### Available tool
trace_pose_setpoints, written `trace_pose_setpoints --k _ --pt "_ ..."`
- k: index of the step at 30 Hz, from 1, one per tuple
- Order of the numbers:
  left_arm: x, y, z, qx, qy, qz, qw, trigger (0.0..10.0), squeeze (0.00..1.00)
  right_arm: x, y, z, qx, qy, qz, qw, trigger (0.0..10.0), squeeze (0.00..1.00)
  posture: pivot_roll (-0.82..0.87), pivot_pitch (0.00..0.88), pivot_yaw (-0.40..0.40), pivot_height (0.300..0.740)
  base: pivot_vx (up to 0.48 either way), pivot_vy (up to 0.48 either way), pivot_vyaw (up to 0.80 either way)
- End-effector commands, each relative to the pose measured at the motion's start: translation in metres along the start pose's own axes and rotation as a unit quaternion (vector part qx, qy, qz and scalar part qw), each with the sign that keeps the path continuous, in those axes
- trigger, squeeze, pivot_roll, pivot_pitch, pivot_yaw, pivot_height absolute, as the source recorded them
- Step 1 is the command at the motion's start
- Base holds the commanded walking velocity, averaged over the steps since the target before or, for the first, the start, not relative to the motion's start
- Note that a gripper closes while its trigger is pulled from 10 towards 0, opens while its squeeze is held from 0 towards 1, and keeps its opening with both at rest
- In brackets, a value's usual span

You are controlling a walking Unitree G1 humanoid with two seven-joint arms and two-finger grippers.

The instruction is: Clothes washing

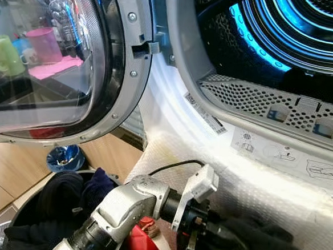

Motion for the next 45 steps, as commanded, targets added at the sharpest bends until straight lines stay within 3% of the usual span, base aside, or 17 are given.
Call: trace_pose_setpoints --k 1,2,3,4,5,14,20,23,36,38,39,40,41,42,43,45 --pt "0.001 -0.011 -0.004 0.000 0.017 -0.028 0.999 0.0 0.00 -0.001 0.000 0.009 0.013 -0.024 -0.007 1.000 10.0 0.00 -0.02 0.045 0.146 0.740 0.000 0.000 0.00" --pt "-0.001 -0.011 -0.006 0.001 0.022 -0.025 0.999 0.0 0.00 -0.002 0.001 0.008 0.015 -0.024 -0.004 1.000 10.0 0.00 -0.02 0.045 0.146 0.740 0.000 0.000 0.00" --pt "-0.003 -0.011 -0.007 0.001 0.025 -0.022 0.999 0.0 0.00 -0.004 0.003 0.007 0.019 -0.021 0.003 1.000 7.9 0.00 -0.01 0.039 0.146 0.740 0.000 0.000 0.00" --pt "-0.003 -0.011 -0.007 0.001 0.025 -0.022 0.999 0.0 0.00 -0.004 0.003 0.007 0.019 -0.021 0.003 1.000 7.9 0.00 -0.01 0.039 0.146 0.740 0.000 0.000 0.00" --pt "-0.005 -0.010 -0.009 0.001 0.029 -0.019 0.999 0.0 0.00 -0.006 0.004 0.006 0.024 -0.018 0.007 1.000 0.0 0.00 -0.01 0.038 0.146 0.740 0.000 0.000 0.00" --pt "-0.011 -0.007 -0.012 0.002 0.037 -0.005 0.999 0.0 0.00 -0.021 0.014 0.012 0.046 -0.025 0.048 0.998 0.0 0.00 -0.01 0.048 0.147 0.740 0.000 0.000 0.00" --pt "-0.011 -0.005 -0.013 0.006 0.036 0.003 0.999 0.0 0.00 -0.023 0.019 0.010 0.052 -0.023 0.060 0.997 0.0 0.00 -0.01 0.059 0.148 0.740 0.000 0.000 0.00" --pt "-0.012 -0.001 -0.013 0.000 0.031 0.018 0.999 0.0 0.00 -0.023 0.029 0.014 0.069 -0.032 0.089 0.993 0.0 0.00 0.00 0.076 0.147 0.740 0.000 0.000 0.00" --pt "-0.022 0.000 -0.017 -0.004 0.034 0.033 0.999 0.0 0.00 -0.027 0.035 0.017 0.084 -0.033 0.105 0.990 0.0 0.00 0.01 0.093 0.145 0.740 0.000 0.000 0.00" --pt "-0.022 -0.001 -0.018 -0.001 0.036 0.033 0.999 3.0 0.00 -0.027 0.036 0.017 0.087 -0.034 0.108 0.990 0.0 0.00 0.01 0.093 0.144 0.740 0.000 0.000 0.00" --pt "-0.022 -0.002 -0.019 0.000 0.036 0.032 0.999 3.0 0.00 -0.027 0.036 0.017 0.087 -0.034 0.108 0.990 0.0 0.00 0.01 0.093 0.144 0.740 0.000 0.000 0.00" --pt "-0.023 -0.005 -0.021 -0.001 0.040 0.027 0.999 8.0 0.48 -0.026 0.036 0.017 0.088 -0.036 0.109 0.989 0.0 0.00 0.01 0.093 0.144 0.740 0.000 0.000 0.00" --pt "-0.023 -0.007 -0.022 -0.001 0.041 0.022 0.999 8.0 0.48 -0.026 0.037 0.017 0.089 -0.036 0.110 0.989 0.0 0.00 0.01 0.093 0.144 0.740 0.000 0.000 0.00" --pt "-0.023 -0.008 -0.022 -0.003 0.041 0.019 0.999 8.6 0.67 -0.025 0.037 0.017 0.090 -0.036 0.110 0.989 0.0 0.00 0.02 0.092 0.144 0.740 0.000 0.000 0.00" --pt "-0.024 -0.011 -0.022 -0.008 0.041 0.013 0.999 9.6 1.00 -0.024 0.037 0.017 0.092 -0.037 0.111 0.989 0.0 0.00 0.02 0.094 0.142 0.740 0.000 0.000 0.00" --pt "-0.024 -0.012 -0.022 -0.008 0.043 0.011 0.999 9.8 1.00 -0.023 0.038 0.017 0.095 -0.038 0.114 0.988 0.0 0.00 0.02 0.094 0.142 0.740 0.000 0.000 0.00"
Point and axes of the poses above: a point about 5 cm out from each wrist's last joint towards the gripper, its own x axis pointing out of the wrist towards the gripper, its own z axis along the axis of the wrist's last joint, y = z × x, the point moved 6 cm from there along x, pointing out of the wrist towards the gripper, and after that the axes turned 7 degrees about -x, right-handed, at the moved point
